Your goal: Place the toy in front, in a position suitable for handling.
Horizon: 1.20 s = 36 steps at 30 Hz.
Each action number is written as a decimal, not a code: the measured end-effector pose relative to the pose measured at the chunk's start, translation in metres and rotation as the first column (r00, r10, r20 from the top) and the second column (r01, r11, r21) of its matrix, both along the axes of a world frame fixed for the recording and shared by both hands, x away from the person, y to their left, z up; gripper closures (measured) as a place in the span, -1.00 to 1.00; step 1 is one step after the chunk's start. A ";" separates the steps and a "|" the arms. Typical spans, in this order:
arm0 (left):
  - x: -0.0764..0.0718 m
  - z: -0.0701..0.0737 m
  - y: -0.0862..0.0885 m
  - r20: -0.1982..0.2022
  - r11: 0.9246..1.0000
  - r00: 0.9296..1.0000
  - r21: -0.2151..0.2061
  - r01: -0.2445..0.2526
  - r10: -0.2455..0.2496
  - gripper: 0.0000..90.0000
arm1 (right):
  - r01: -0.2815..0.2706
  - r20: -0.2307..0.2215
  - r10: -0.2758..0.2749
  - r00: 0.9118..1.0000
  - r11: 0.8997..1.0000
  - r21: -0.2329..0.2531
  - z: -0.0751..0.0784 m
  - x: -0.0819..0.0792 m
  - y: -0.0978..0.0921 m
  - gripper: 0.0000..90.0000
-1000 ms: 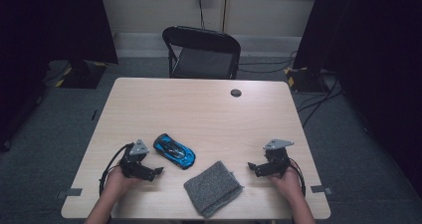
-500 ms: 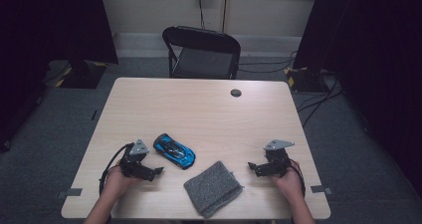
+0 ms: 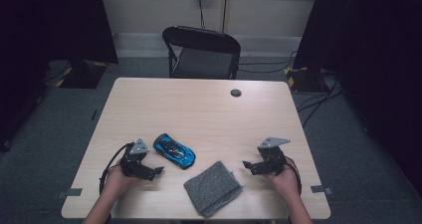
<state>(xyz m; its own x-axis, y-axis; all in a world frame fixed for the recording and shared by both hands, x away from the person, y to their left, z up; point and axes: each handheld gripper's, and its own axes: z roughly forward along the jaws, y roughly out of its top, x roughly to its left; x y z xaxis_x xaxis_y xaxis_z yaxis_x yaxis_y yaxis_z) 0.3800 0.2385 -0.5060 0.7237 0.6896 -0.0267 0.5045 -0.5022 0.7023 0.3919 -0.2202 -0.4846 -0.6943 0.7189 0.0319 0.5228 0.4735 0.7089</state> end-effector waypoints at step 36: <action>0.000 0.000 0.000 0.001 1.000 1.000 0.000 -0.001 0.001 -1.00 | -0.220 -0.028 0.221 0.975 0.975 0.025 0.029 0.023 0.111 -0.71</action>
